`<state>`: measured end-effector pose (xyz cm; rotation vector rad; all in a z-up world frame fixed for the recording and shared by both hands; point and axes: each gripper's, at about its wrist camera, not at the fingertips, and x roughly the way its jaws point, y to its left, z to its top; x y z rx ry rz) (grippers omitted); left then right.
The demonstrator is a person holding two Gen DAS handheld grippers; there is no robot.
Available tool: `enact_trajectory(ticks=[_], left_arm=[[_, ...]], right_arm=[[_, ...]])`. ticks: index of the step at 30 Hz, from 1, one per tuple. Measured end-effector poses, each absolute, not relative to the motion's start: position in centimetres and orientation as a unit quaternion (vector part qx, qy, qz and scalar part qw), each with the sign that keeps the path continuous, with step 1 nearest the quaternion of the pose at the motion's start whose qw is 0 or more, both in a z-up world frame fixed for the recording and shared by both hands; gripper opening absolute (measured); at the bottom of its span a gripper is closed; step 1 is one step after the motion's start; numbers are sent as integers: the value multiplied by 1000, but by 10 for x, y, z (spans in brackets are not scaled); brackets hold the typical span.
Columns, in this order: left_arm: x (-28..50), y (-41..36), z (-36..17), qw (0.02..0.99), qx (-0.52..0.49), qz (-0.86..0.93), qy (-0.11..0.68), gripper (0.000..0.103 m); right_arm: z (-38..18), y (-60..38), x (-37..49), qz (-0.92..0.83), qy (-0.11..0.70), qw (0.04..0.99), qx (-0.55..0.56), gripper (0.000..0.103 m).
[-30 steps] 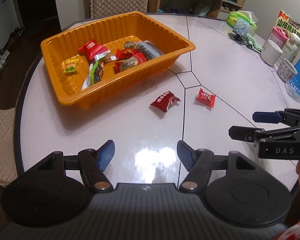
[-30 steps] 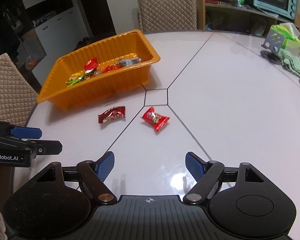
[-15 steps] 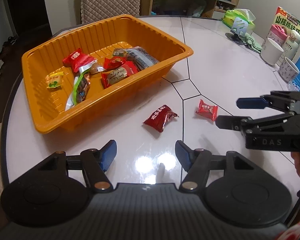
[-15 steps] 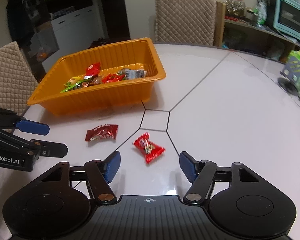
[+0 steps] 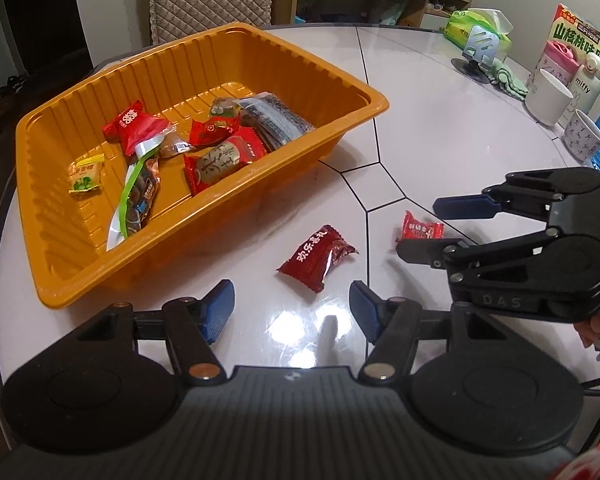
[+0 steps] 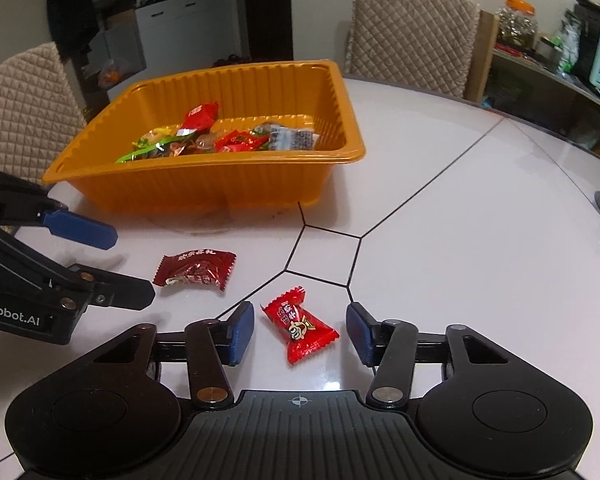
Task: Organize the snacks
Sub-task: 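Grasp the bright red candy with the right gripper, then grasp the dark red candy with the left gripper while the right holds its candy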
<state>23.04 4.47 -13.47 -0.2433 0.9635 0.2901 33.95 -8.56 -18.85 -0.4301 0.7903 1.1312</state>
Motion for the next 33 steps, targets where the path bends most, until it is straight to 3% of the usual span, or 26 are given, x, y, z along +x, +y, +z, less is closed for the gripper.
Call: enact_trajectory(ticks=[5,9,25,33], left_arm=[[235,45,-137,869,-113,133,463,61],[240,45,-139,869,-109,127,466,59],[268,44,-153,871,-84,93,476,58],[266,35,-151,867,-106,58,483,52]], right_arm=[[-194,-81,340,523,361,744,-208,37],[-195,-81,341,518,362,746,-210,21],[-190,-107,354,456,417,775,-133,20],[-189,-117,353,440,436,778,-108,20]])
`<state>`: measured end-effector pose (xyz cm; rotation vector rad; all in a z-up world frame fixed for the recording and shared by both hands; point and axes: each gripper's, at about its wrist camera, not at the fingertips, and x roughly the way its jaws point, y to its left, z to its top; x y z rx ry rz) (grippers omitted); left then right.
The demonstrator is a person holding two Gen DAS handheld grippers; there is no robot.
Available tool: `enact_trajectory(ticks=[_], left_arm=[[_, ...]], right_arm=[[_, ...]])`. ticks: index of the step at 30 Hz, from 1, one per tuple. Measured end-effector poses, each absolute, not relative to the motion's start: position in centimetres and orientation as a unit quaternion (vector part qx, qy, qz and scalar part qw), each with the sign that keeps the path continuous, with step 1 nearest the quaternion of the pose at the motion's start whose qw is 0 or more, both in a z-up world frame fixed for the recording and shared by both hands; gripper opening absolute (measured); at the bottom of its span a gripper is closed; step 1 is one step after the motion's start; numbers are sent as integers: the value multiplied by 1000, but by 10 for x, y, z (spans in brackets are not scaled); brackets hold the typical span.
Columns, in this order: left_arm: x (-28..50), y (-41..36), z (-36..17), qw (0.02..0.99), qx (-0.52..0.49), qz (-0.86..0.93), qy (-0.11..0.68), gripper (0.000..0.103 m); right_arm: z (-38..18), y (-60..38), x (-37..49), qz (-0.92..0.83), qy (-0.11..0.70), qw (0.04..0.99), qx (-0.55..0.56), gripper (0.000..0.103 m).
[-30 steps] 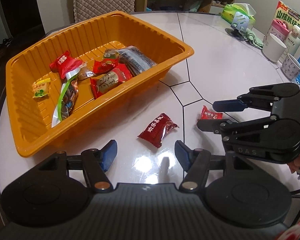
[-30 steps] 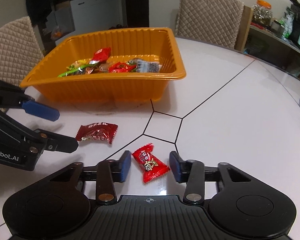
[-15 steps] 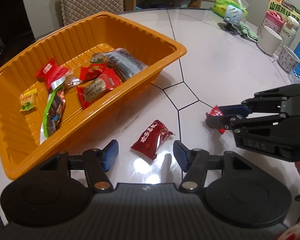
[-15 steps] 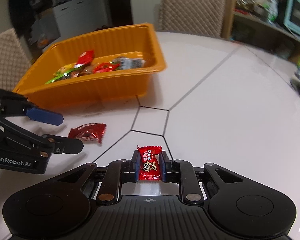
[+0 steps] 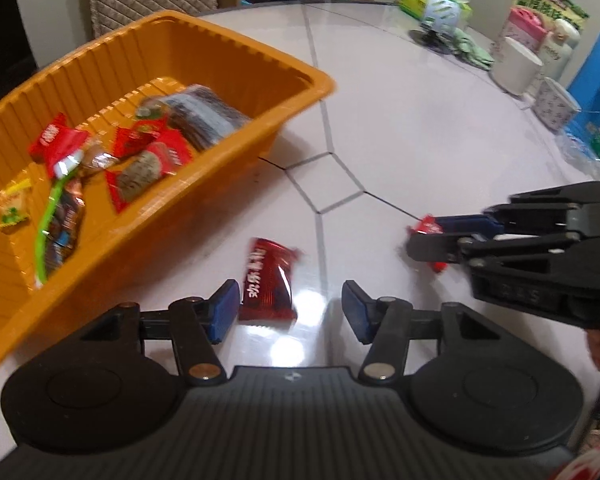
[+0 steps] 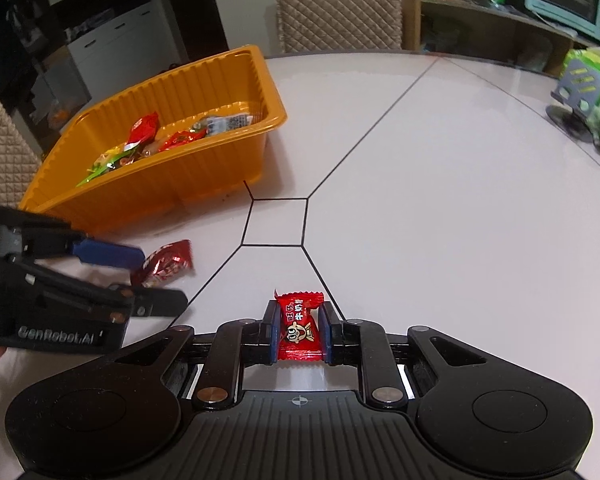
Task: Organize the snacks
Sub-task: 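Grasp the dark red candy with the left gripper while the right holds its candy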
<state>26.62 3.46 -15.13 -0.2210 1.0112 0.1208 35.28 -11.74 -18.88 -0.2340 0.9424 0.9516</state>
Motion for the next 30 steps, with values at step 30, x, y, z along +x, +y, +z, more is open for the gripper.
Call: enact_trajectory(ticks=[30], left_arm=[[284,40,-152,858,-119,114,486,26]], right_arm=[[-188,-120,354,431,443,780,-96,20]])
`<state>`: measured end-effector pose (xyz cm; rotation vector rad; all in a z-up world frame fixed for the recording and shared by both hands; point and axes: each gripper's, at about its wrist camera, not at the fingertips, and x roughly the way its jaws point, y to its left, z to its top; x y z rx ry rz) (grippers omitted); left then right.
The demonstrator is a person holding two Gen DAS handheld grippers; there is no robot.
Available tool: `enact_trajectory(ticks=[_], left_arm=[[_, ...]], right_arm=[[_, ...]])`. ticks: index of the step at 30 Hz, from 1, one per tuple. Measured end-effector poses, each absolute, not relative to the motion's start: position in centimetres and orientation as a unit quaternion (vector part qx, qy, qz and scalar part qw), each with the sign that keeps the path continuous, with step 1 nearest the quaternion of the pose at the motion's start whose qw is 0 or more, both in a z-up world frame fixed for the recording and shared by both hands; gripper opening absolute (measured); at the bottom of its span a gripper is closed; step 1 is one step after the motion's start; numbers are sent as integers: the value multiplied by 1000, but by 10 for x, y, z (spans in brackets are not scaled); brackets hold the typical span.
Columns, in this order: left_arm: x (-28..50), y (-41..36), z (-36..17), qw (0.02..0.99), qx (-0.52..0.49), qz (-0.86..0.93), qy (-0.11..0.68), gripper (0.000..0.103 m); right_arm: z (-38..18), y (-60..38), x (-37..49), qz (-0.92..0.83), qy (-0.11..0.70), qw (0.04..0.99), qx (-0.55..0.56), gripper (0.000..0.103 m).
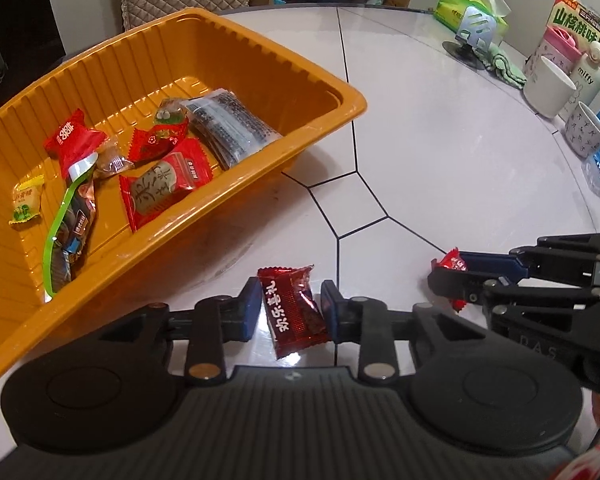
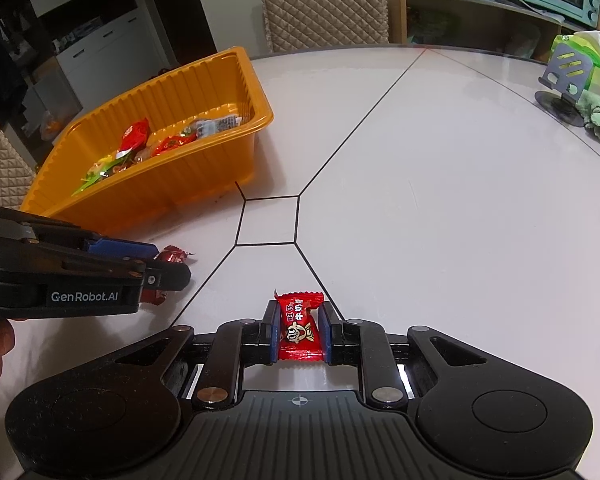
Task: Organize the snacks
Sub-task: 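Grasp the dark red candy with the left gripper while the right holds its candy, then carry both red candies over the orange tray with both grippers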
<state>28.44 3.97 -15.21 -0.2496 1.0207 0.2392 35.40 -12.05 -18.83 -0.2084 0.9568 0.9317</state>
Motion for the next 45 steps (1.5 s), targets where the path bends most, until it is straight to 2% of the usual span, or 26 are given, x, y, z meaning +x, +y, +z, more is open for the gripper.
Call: enact_trajectory(ticks=[2,17,45], left_arm=[[284,39,-152,858,-111,116,487,23],[268,31,-146,862,-105,101,486,22],[200,60,-59,895,-152,138,396,21]], right_arm=[[-189,-120,354,432,442,780,-97,20],[-179,-123,344,440,437,779,-94,20],[-117,-99,319,498,394,769,-70,20]])
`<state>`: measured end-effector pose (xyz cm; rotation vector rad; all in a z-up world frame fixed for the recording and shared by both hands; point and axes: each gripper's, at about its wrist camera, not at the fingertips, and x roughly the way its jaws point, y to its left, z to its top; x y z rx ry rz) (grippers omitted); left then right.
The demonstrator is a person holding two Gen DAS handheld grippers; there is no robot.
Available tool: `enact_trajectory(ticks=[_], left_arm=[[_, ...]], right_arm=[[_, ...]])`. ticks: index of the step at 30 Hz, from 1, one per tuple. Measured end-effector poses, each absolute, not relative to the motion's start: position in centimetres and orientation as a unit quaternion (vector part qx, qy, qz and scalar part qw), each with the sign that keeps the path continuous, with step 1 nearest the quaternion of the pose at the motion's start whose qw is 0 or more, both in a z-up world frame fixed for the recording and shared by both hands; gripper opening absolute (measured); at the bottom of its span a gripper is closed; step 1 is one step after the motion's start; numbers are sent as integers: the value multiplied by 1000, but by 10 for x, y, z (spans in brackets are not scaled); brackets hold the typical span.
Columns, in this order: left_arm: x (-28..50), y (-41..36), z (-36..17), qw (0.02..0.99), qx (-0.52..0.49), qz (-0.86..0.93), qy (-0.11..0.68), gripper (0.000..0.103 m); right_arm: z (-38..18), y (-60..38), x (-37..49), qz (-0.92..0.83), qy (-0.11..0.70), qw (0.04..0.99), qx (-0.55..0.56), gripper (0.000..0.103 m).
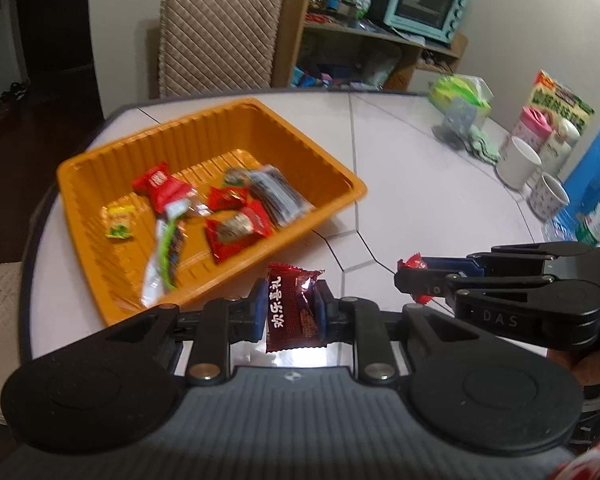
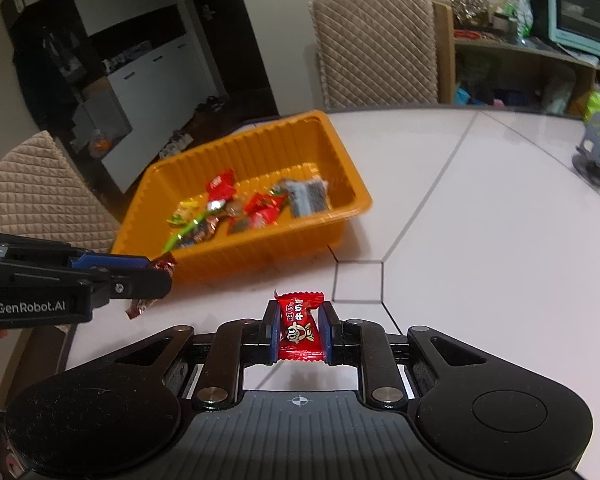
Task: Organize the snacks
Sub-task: 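Carry both red candies over the orange tray with both grippers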
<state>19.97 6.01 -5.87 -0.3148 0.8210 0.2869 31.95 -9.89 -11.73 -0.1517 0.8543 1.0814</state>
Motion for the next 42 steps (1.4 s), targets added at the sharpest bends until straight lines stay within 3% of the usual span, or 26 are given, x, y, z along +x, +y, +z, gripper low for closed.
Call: enact_trajectory(ticks=[15,42], left_arm=[[207,124,-50,887,-159,210,379,21],[246,185,-95,855,-164,261,418,22]], right_arm=[[-103,-40,353,529,379,758,-36,20],[-136,14,396,508,405,759,-43,20]])
